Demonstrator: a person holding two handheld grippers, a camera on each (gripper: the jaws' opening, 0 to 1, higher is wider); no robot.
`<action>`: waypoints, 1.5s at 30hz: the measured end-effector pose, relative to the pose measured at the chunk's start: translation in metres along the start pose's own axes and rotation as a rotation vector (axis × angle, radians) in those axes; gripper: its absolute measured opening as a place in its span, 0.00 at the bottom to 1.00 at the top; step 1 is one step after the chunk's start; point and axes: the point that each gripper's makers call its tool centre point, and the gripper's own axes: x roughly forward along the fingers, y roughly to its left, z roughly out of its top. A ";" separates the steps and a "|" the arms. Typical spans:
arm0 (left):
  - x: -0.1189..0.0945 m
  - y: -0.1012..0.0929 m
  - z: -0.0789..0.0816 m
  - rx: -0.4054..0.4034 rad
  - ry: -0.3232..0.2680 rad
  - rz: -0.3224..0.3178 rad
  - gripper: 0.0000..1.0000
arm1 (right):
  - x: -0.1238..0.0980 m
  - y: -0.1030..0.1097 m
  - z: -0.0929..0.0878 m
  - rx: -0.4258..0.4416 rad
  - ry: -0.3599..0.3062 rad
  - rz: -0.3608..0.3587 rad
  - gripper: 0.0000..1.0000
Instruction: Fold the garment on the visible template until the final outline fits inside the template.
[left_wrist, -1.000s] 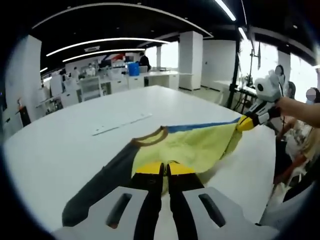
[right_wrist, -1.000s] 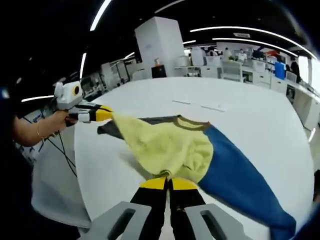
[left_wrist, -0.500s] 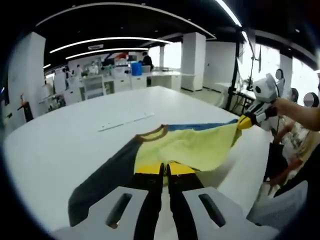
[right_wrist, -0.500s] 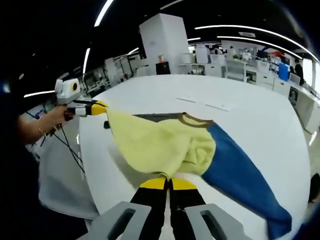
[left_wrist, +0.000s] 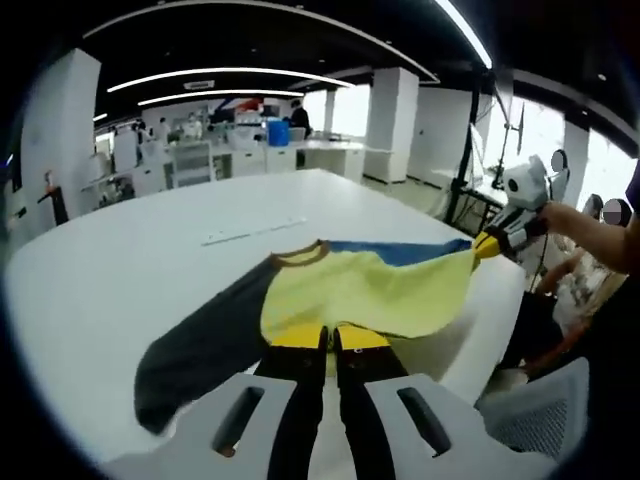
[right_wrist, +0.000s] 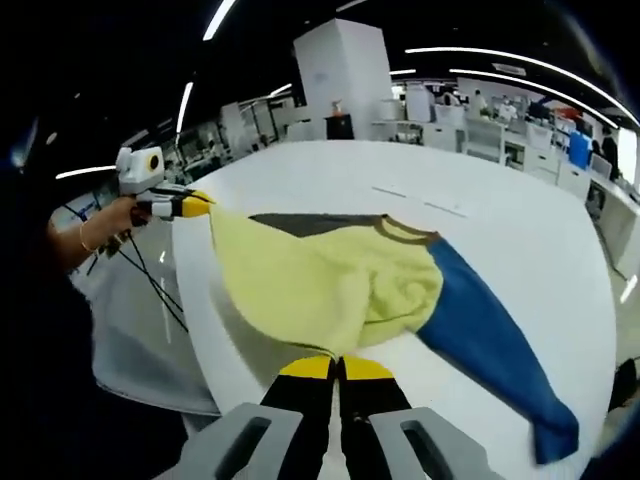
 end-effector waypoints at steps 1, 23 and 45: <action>-0.003 -0.001 -0.006 -0.005 0.013 -0.001 0.00 | -0.001 0.002 -0.001 -0.001 0.005 0.000 0.00; -0.030 -0.002 -0.098 -0.069 0.221 0.014 0.01 | 0.007 0.035 -0.058 -0.040 0.145 0.026 0.00; -0.034 -0.014 -0.178 -0.004 0.489 0.019 0.01 | 0.025 0.059 -0.126 -0.004 0.299 0.038 0.00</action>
